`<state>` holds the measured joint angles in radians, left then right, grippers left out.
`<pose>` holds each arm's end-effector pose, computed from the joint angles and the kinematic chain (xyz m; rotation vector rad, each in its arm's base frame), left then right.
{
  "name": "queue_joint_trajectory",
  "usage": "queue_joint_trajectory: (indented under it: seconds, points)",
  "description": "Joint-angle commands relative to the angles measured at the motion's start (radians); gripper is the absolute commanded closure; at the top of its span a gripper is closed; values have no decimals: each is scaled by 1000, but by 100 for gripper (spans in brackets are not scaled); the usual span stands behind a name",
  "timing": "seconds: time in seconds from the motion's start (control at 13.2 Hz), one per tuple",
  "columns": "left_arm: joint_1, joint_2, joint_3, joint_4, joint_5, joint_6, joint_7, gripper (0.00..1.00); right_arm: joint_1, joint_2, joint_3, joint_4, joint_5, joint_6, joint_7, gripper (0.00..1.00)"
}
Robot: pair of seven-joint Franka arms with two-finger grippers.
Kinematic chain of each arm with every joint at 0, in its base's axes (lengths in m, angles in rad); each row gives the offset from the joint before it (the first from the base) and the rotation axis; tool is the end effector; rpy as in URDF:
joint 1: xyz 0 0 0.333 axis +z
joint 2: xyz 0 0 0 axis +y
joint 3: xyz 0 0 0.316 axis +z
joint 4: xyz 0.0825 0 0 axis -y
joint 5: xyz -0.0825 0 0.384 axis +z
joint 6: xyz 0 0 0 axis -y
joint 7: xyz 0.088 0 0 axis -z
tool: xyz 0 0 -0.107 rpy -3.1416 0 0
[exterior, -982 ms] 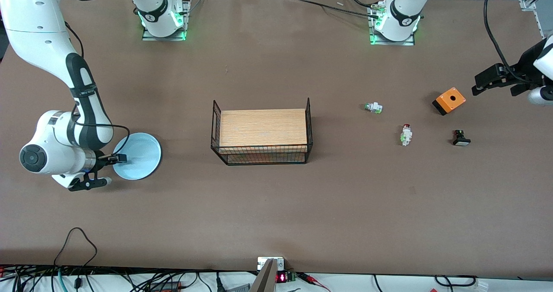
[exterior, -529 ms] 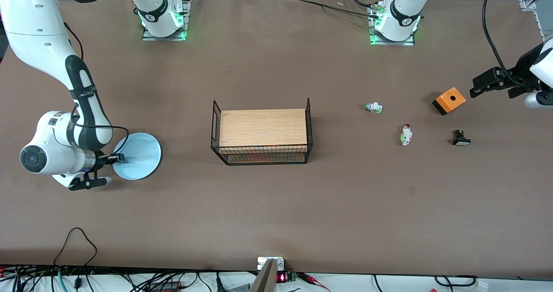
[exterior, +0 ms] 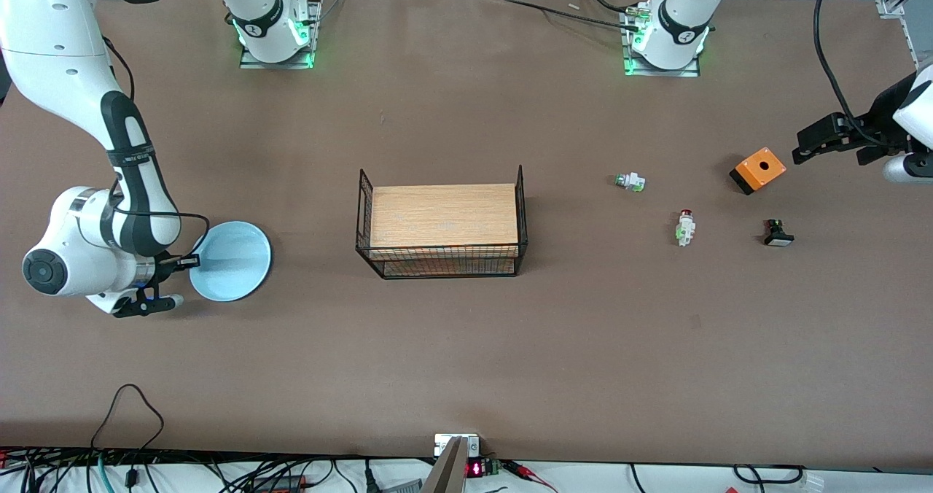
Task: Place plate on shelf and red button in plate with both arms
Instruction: 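Close the right gripper on the plate rim and lift it, then carry the plate over the basket while the left gripper grasps the red button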
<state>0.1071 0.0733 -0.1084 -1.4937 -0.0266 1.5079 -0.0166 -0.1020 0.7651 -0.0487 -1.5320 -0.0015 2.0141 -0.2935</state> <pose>0.5705 -0.0013 0.6144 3.1062 0.0225 -0.0916 0.6679 -0.0974 0.1836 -3.0751 -0.2348 0.4398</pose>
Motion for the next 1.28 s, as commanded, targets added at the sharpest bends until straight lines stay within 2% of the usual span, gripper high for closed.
queue_joint_trajectory:
  seconds: [0.0, 0.53, 0.98, 1.21]
  points:
    - [5, 8, -5, 1, 36, -11, 12, 0, -21, 5, 7, 6, 0, -63, -16, 100]
    - [-1, 8, -5, -3, 59, 43, 23, 0, -28, -12, 3, 223, 28, -432, -15, 100]
    - [-4, 31, -5, -2, 57, 15, 12, 0, -19, -121, 10, 283, 29, -623, 25, 100]
    - [-10, 83, -5, 6, 59, 18, 12, 0, 14, -197, 15, 294, 31, -728, 115, 100]
